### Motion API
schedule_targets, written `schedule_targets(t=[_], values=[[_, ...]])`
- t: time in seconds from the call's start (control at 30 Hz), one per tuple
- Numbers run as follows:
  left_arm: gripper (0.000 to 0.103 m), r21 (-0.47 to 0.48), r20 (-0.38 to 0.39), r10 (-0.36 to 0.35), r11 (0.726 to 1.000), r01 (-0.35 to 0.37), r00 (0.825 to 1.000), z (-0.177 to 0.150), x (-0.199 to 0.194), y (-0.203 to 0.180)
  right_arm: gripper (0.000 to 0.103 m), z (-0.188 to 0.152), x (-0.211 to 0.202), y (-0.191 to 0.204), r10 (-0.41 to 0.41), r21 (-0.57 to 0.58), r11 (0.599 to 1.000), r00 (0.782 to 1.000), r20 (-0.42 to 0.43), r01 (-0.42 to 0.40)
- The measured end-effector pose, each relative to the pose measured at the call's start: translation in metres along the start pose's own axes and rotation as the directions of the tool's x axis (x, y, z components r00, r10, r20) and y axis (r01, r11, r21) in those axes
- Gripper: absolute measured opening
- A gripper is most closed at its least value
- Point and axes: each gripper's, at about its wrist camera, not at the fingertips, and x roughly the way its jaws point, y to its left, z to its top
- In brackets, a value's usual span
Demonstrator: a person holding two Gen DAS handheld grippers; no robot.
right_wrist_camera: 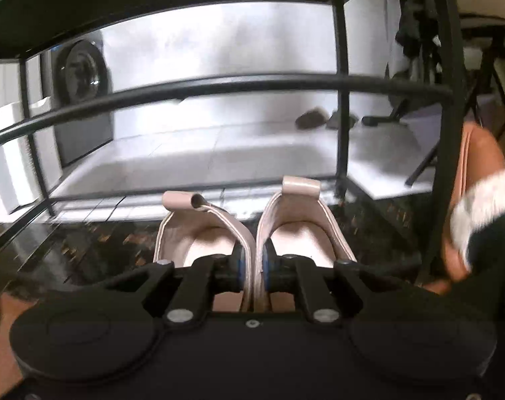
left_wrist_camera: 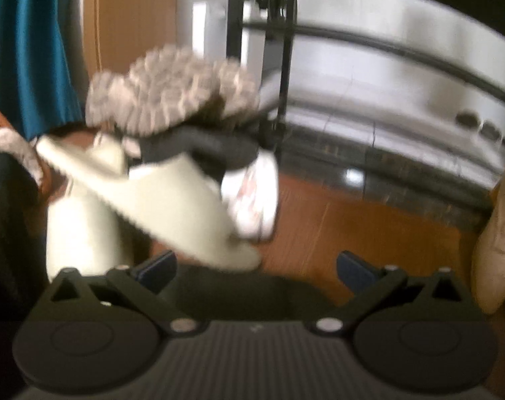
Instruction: Organize scattered shoes
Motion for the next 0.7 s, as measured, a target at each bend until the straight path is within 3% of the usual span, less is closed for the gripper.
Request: schedule_targets(t=[0.13, 0.4, 0.5, 0.57, 0.63, 0.7], values=[[0.102, -0.007, 0.013, -0.014, 1.0, 0.014, 1.0, 0.007, -0.005, -0.02, 0.01, 0.017, 0.044, -0.006, -0.047, 0.013, 0.999, 0.999, 0.004, 0.047], [0.102, 0.02, -0.017, -0.009, 1.0, 0.01, 1.0, 0.007, 0.006, -0.04, 0.011, 0.013, 0.098, 0.001, -0.062, -0.067, 0.996, 0.998, 0.003, 0.062], [0.102, 0.027, -0.026, -0.013, 1.0, 0.013, 1.0, 0.004, 0.007, -0.042, 0.028, 0.014, 0.107, -0.004, -0.046, -0.067, 0.997, 0.999, -0.021, 0.044], [0.102, 0.031, -0.023, -0.027, 0.999, 0.028, 0.999, 0.003, 0.005, -0.043, 0.077, 0.017, 0.1, -0.002, -0.042, -0.09, 0.995, 0.999, -0.009, 0.041], [0.102, 0.033, -0.008, -0.039, 0.999, 0.039, 0.999, 0.003, 0.002, -0.045, 0.089, 0.021, 0.085, -0.002, -0.031, -0.102, 0.994, 0.999, 0.038, 0.035], [0.102, 0.038, 0.004, -0.038, 0.999, 0.038, 0.999, 0.003, -0.003, -0.048, 0.089, 0.027, 0.063, -0.007, 0.019, -0.101, 0.995, 0.998, 0.06, -0.013]])
